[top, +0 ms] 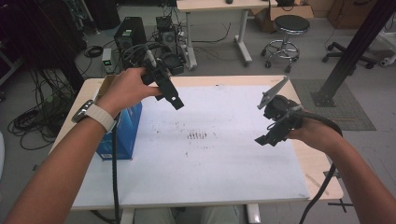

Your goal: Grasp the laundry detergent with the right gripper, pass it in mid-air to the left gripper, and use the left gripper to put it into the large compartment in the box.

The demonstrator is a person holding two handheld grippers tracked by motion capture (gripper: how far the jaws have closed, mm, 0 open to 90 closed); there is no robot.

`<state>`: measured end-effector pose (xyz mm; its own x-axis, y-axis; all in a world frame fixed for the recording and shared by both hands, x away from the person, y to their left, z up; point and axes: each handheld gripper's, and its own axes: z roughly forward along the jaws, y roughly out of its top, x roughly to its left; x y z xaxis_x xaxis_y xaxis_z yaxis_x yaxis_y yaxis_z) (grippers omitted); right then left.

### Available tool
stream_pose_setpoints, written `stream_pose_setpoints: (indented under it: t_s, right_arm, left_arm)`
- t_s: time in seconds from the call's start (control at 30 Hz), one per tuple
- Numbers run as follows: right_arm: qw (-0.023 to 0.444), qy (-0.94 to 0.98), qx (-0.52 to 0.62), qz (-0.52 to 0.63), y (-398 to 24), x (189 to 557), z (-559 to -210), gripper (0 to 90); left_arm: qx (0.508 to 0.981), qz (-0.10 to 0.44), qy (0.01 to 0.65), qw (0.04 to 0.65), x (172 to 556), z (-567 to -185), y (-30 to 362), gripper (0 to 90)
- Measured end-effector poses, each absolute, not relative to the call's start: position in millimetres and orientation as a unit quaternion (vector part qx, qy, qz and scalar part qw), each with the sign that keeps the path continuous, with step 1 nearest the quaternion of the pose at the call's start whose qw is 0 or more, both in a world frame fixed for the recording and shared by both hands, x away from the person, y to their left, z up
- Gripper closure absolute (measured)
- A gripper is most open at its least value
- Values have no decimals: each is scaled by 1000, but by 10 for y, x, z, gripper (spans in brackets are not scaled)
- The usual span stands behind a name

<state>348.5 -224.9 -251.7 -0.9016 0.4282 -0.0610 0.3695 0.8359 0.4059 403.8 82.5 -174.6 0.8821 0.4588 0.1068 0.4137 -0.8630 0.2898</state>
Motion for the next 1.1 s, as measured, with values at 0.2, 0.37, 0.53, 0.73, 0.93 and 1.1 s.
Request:
stream_pose_setpoints:
  t_s: [0.2, 0.37, 0.53, 0.73, 0.93, 1.1]
  right_arm:
    - [73, 955, 209, 198, -2214, 3546, -2521, 52]
    - [70, 957, 205, 192, -2176, 3585, -2551, 53]
    - [69, 957, 206, 191, -2164, 3613, -2568, 54]
    - [66, 958, 207, 189, -2174, 3633, -2585, 54]
    - [67, 959, 201, 188, -2142, 3606, -2597, 55]
    - [66, 958, 203, 189, -2175, 3594, -2613, 56]
  left_arm:
    - [966, 83, 205, 133, 4074, -1795, 738, 64]
    - [969, 72, 191, 139, 4107, -1840, 621, 65]
    - [972, 68, 185, 130, 4164, -1874, 564, 65]
    - [971, 78, 190, 121, 4158, -1901, 608, 68]
    - [972, 79, 187, 118, 4134, -1912, 606, 69]
    - [972, 80, 187, 114, 4127, -1947, 577, 69]
